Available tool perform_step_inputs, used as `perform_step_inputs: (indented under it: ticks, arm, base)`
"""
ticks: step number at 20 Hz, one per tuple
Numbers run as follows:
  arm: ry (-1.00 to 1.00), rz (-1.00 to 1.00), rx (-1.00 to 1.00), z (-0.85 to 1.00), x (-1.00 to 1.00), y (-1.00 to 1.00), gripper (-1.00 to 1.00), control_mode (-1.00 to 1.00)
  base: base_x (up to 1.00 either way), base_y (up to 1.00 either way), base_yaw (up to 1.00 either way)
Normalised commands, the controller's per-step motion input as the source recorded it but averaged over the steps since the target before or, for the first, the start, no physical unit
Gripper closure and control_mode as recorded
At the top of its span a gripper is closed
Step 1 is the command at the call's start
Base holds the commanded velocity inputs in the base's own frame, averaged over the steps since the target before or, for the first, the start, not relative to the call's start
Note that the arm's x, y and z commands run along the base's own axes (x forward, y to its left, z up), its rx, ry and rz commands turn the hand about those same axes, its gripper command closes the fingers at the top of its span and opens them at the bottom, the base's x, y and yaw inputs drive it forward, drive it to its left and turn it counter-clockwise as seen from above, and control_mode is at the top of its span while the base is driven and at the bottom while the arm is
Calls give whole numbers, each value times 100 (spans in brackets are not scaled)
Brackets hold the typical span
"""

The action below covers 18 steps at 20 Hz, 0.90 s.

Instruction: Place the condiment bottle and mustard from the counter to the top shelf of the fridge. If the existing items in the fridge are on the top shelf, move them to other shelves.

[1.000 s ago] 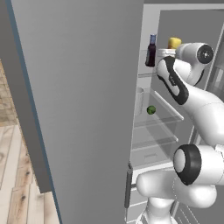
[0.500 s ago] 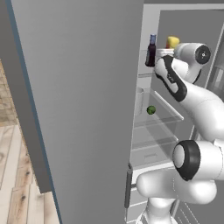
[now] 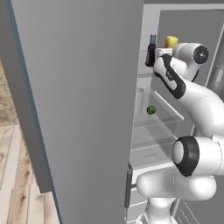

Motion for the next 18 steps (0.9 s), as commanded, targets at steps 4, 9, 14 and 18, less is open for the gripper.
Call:
perform_step_inputs:
  ticks: [4,9,14,18]
  arm:
    - [0,0,0,0,0,0,-100,-100]
    - [0,0,0,0,-28,0,-100,-100]
    - [0,0,0,8,-64,0,-100,-100]
    - [0,0,0,17,-98,0,-100,-100]
  base:
    - [0,0,0]
    - [0,0,0]
    - [0,0,0]
    - [0,0,0]
